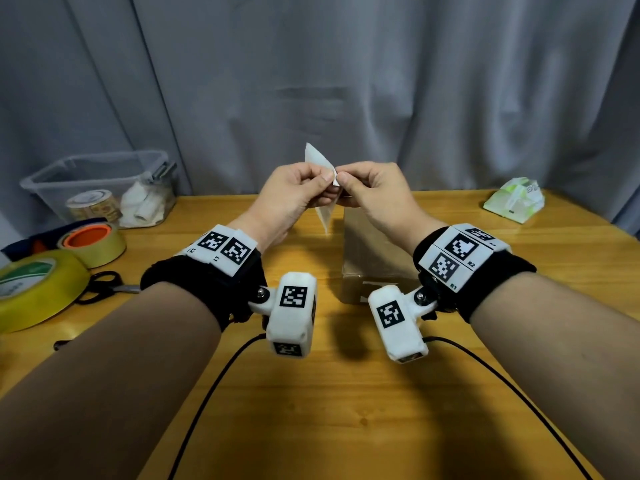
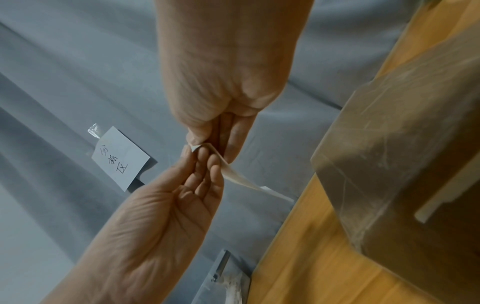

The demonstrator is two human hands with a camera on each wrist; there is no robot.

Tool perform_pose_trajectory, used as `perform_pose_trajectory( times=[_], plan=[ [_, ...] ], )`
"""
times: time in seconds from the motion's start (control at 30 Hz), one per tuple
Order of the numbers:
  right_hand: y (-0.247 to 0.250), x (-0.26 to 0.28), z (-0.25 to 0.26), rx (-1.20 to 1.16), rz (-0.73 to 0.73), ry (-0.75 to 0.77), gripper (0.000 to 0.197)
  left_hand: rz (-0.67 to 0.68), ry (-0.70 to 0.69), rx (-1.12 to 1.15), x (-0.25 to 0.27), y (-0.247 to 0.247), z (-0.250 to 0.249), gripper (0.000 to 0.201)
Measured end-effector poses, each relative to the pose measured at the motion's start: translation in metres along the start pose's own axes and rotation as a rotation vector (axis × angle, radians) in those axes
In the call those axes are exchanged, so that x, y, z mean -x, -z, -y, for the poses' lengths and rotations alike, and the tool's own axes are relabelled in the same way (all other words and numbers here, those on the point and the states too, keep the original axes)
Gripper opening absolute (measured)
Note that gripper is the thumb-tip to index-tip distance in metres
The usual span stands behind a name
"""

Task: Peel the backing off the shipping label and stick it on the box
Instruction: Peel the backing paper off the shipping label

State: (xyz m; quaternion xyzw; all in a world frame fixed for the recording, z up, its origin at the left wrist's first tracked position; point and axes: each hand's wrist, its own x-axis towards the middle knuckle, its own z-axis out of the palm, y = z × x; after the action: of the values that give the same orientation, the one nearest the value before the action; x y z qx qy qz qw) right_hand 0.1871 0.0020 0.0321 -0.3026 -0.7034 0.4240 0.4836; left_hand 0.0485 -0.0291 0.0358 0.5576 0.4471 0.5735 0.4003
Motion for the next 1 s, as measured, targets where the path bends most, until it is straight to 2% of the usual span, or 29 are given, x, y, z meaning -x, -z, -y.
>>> perform_pose_trajectory(
  times=[0.4,0.63,1.0],
  plan=[
    [0.0048,-0.0032,-0.0024,-0.069,0.013,-0.038,0.024,0.018,-0.028,-0.113,0.0055,-0.0043,-0.0066,0.005],
    [0.0060,-0.0042,-0.0026,-0.083,0.004,-0.043,0.025,0.006,-0.039,-0.138,0.0075,-0.0068,-0.0084,0.015],
    [0.0057,-0.0006,0.0015,-0.109,0.033,-0.053,0.025,-0.006,-0.059,-0.175,0.0085,-0.0064,-0.0089,0.010]
  ],
)
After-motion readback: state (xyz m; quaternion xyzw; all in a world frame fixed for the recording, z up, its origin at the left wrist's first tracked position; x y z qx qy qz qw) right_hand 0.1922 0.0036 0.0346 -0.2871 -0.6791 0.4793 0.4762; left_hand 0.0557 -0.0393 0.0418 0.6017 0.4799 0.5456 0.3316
